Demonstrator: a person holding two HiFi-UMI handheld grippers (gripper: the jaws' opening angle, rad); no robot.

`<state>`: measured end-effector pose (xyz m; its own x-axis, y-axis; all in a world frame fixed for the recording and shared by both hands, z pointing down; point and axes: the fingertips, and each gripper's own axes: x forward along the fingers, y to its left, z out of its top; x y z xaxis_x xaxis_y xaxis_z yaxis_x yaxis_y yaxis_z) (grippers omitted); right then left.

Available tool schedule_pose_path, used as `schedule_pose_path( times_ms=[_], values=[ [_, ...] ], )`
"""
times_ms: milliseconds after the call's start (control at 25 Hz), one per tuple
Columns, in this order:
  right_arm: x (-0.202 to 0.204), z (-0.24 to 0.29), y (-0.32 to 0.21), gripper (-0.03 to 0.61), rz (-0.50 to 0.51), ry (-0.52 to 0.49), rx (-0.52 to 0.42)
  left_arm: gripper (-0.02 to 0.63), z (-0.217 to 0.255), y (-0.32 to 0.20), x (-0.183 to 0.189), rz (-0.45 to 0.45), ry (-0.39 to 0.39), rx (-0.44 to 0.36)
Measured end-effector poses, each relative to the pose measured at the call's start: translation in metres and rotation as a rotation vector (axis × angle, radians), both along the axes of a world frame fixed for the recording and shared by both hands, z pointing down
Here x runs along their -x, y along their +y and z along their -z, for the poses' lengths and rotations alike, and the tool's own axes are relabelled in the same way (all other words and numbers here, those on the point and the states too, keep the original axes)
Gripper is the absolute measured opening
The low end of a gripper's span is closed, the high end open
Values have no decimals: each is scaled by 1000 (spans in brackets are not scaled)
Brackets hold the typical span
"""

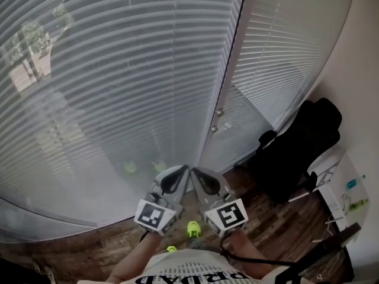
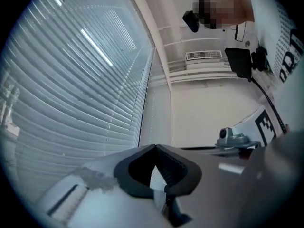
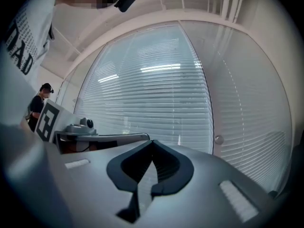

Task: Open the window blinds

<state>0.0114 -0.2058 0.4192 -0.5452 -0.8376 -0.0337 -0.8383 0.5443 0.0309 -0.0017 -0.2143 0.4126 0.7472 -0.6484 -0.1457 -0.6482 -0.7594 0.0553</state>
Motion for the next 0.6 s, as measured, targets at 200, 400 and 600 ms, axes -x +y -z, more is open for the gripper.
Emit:
schedule_pose_path(
  times_ms=[200, 400, 600],
  values=[
    [-32, -7, -40, 8, 25, 10, -7, -9, -12, -38, -32, 24, 5, 3],
    [-57, -6, -68, 8, 64, -4, -4, -9, -8, -66, -58, 62, 4, -27],
    [-64, -10, -80, 8, 93, 5, 3, -9, -10, -78, -64, 102, -2, -29]
  ],
)
